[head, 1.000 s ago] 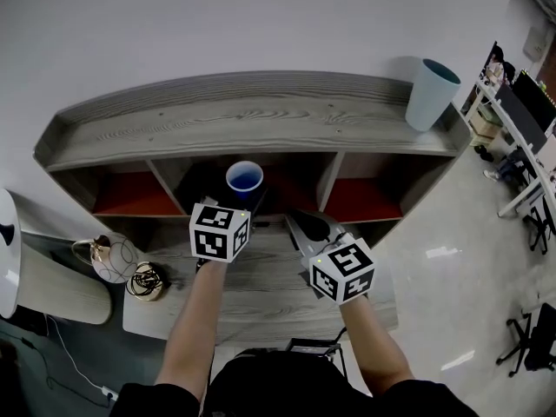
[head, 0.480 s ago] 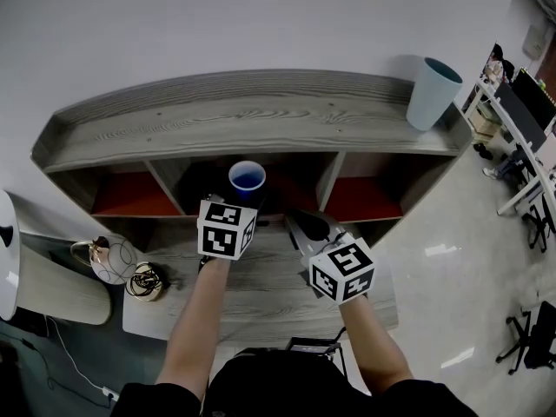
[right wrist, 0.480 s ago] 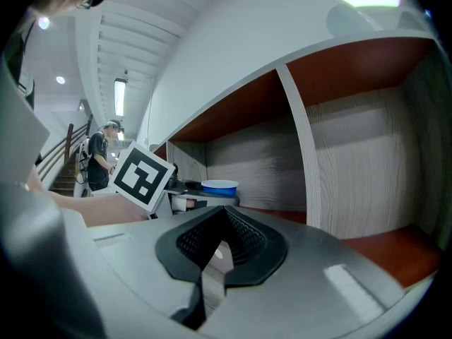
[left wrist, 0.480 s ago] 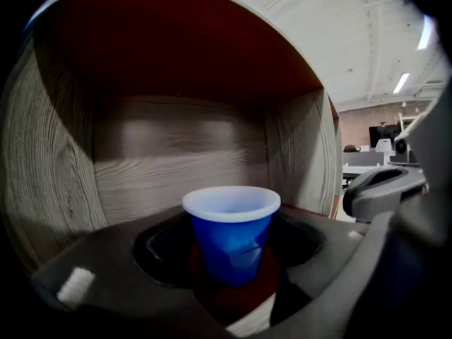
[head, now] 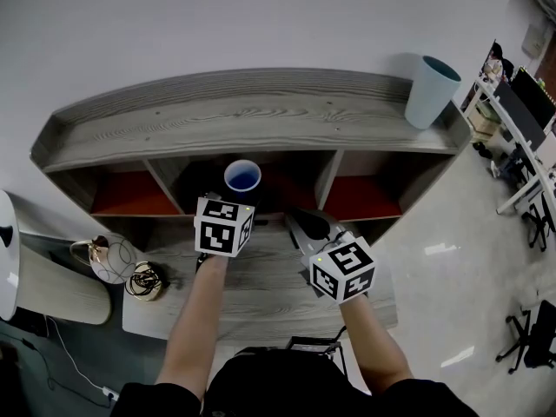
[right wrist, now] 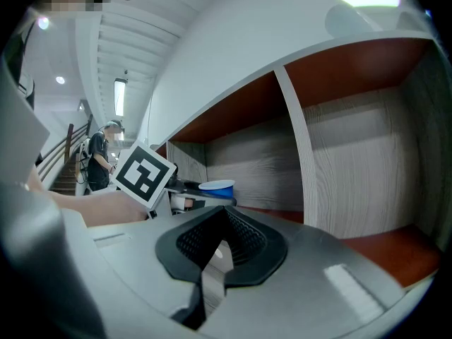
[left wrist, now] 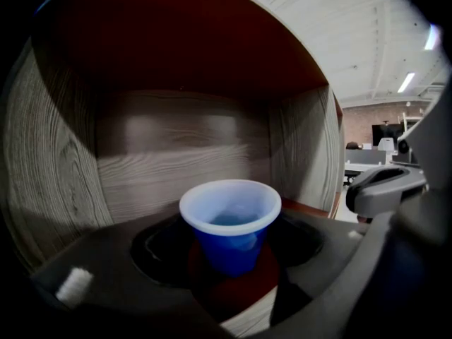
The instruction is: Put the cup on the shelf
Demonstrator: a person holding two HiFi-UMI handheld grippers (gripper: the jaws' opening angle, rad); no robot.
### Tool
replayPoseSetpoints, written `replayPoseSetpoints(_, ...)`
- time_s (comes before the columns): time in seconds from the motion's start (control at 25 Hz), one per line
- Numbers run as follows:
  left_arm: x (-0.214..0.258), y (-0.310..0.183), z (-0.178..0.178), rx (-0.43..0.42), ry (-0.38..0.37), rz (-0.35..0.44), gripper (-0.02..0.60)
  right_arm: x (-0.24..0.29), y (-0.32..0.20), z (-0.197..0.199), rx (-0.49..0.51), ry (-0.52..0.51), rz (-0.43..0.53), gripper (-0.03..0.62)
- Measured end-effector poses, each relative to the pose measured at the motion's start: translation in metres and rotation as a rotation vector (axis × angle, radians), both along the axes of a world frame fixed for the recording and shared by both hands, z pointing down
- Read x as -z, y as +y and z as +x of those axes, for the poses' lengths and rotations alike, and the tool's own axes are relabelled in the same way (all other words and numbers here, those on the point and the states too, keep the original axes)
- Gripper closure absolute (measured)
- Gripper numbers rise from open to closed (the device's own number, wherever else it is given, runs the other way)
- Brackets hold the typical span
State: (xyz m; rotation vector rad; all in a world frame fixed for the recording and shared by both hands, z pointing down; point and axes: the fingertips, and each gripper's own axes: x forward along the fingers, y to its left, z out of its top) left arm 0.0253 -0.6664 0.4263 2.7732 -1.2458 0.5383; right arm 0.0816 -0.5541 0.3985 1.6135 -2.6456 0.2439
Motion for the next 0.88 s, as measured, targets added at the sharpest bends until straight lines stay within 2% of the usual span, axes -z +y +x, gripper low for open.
replayPoseSetpoints(0.12,-0.001,0.002,0.001,-0.011,0.002,-0.011,0.270,0.000,0.001,-0.001,0.003,0.001,0.000,0.582)
replayPoseSetpoints(0.16,-0.001,0.003,0.002,-0.017,0.007,-0.018,0.222,0.000,0.001,-0.001,0.004,0.002,-0.001,0.582)
replayPoseSetpoints(0.2,-0.001,0.004,0.002,-0.021,0.010,-0.022,0.207,0.001,0.002,-0.001,0.004,0.002,0.000,0.582)
replayPoseSetpoints(0.32,-0.002,0.006,0.000,-0.027,0.003,-0.028,0.206,0.001,0.003,-0.002,0.006,0.001,0.001,0.582)
replayPoseSetpoints(0.48,-0.003,0.016,0.000,-0.087,-0.019,-0.022,0.209,0.003,0.006,-0.002,0.006,0.001,0.005,0.582)
replayPoseSetpoints(0.64,0.003,0.019,-0.022,-0.019,0.035,0.003,0.209,0.004,0.011,-0.003,0.010,0.001,0.010,0.582)
replayPoseSetpoints(0.88,-0.002,0.032,-0.043,0.005,0.071,0.001,0.209,0.004,0.019,-0.004,0.017,0.000,0.009,0.582)
